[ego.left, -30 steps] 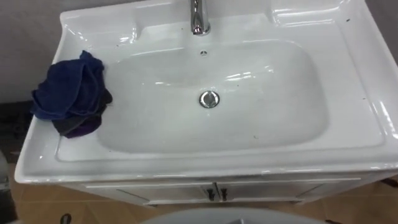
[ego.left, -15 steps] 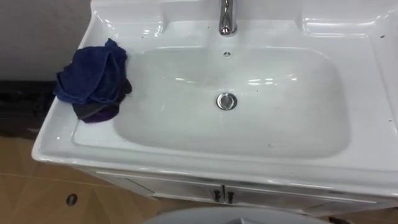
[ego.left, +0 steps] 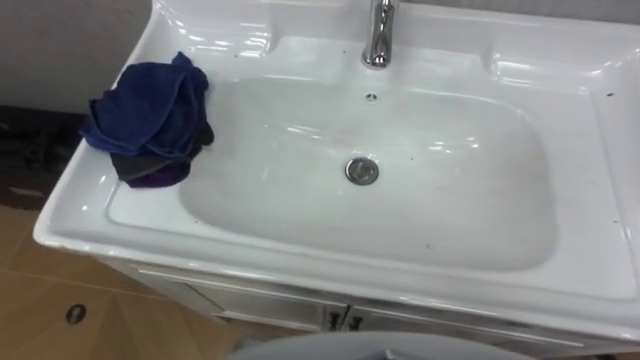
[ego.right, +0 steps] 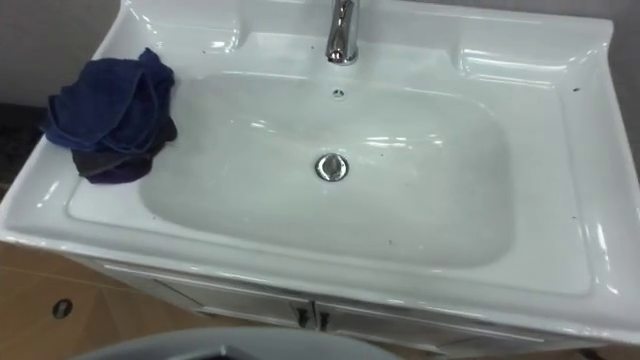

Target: Wipe basin

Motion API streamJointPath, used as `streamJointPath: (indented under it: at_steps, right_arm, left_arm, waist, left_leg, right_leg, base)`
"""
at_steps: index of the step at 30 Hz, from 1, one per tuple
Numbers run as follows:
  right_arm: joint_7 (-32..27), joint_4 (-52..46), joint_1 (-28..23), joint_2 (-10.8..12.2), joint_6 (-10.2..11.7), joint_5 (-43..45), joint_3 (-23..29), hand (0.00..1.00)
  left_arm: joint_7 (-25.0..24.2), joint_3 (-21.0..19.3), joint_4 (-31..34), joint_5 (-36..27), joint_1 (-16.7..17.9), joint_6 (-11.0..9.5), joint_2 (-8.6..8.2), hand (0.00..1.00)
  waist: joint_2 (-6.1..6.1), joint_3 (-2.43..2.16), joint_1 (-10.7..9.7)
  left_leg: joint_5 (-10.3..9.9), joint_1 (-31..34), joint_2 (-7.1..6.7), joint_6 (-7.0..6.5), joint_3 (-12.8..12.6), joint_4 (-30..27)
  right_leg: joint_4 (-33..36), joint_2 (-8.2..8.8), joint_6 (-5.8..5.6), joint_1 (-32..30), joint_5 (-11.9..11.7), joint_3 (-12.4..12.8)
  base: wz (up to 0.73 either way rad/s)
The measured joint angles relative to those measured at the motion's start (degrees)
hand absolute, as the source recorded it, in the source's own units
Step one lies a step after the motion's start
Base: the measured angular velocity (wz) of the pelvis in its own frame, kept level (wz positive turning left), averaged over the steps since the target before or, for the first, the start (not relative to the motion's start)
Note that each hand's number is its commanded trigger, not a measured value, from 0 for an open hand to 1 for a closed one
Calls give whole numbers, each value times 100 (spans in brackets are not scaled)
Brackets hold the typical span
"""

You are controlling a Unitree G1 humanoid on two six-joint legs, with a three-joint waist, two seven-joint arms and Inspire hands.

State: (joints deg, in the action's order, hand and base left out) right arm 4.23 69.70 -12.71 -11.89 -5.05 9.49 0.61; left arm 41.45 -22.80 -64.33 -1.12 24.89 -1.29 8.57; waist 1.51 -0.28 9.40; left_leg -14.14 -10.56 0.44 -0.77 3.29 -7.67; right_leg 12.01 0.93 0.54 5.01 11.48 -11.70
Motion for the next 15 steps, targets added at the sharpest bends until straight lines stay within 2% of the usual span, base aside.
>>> streamJointPath:
  at_steps: [4,7,11,15]
  right_arm:
    - [254,212,17,110,-15,-18,-194,0]
    - [405,357,72,148,-77,-40,-234,0]
    - [519,470,180,162,-211,-3,-215,0]
    - [520,577,260,186,-252,16,-218,0]
  left_arm:
    - [-432,55,-253,-344,-156,59,-144,0]
    - [-838,437,-366,-626,-195,164,-165,0]
    - [-1734,746,-465,-542,-430,403,-171,0]
    - [-2223,964,-457,-391,-551,551,-180,0]
  waist:
    - [52,12,-64]
    - [50,10,-244]
    - [36,7,-335]
    - [26,8,-489]
  left_leg:
    - [-6,2,-4,-13,-15,-8]
    - [-5,8,-8,-13,-9,-49]
    - [-5,7,-2,-13,-174,-115]
    - [-5,1,-9,-13,-252,-136]
  right_leg:
    - [65,26,-2,-11,2,-7]
    - [63,26,-1,3,2,-3]
    - [69,29,-3,3,1,72]
    - [73,37,-5,-5,0,97]
  base:
    - [0]
    - [0]
    - [-12]
    - [-6]
